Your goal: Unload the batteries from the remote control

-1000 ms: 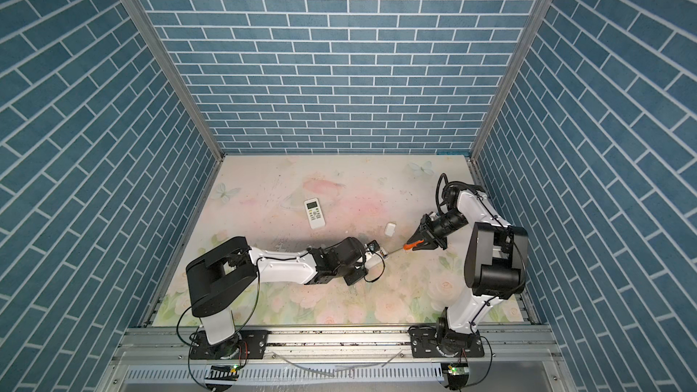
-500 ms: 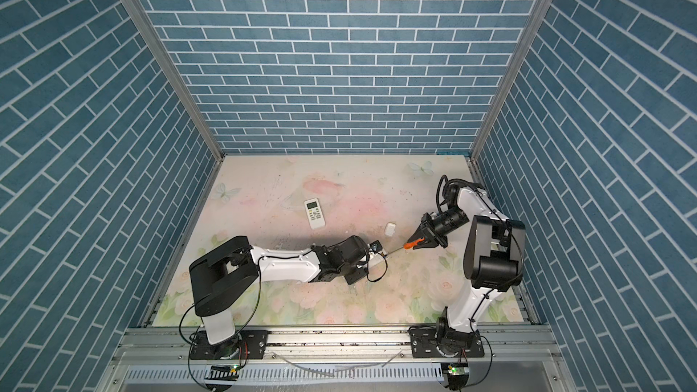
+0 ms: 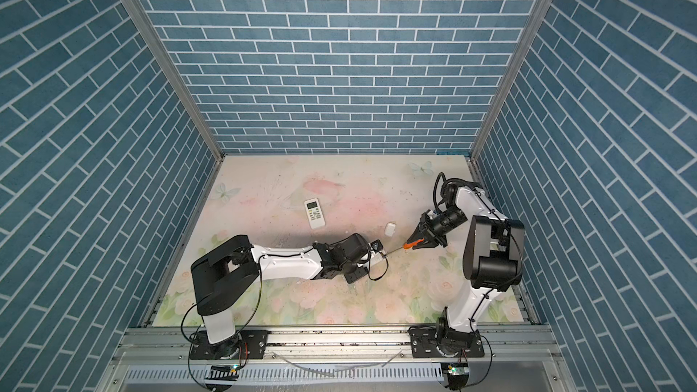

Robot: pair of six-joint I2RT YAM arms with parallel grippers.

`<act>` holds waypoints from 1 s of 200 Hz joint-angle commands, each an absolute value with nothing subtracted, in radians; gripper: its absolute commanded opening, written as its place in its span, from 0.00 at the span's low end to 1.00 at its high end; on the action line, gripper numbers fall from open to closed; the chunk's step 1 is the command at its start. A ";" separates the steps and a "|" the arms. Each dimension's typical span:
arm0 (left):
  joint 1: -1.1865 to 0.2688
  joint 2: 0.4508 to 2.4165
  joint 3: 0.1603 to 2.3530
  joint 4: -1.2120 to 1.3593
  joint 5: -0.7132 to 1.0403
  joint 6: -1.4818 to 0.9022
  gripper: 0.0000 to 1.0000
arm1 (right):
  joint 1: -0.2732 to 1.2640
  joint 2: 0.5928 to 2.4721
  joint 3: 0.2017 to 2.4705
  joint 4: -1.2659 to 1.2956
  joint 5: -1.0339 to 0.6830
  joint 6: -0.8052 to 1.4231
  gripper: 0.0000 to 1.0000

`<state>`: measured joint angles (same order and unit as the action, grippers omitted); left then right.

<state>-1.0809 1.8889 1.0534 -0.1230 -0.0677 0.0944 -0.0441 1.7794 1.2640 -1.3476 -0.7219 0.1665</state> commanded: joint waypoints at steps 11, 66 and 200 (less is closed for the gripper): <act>-1.097 2.060 0.992 -0.344 0.021 0.198 0.40 | 0.013 1.853 1.214 -1.225 -0.532 0.145 0.00; -1.098 2.092 1.022 -0.355 0.047 0.200 0.40 | 0.012 1.916 1.204 -1.190 -0.562 0.191 0.00; -1.097 2.105 0.971 -0.270 0.044 0.148 0.38 | 0.011 1.811 1.103 -1.174 -0.874 0.367 0.00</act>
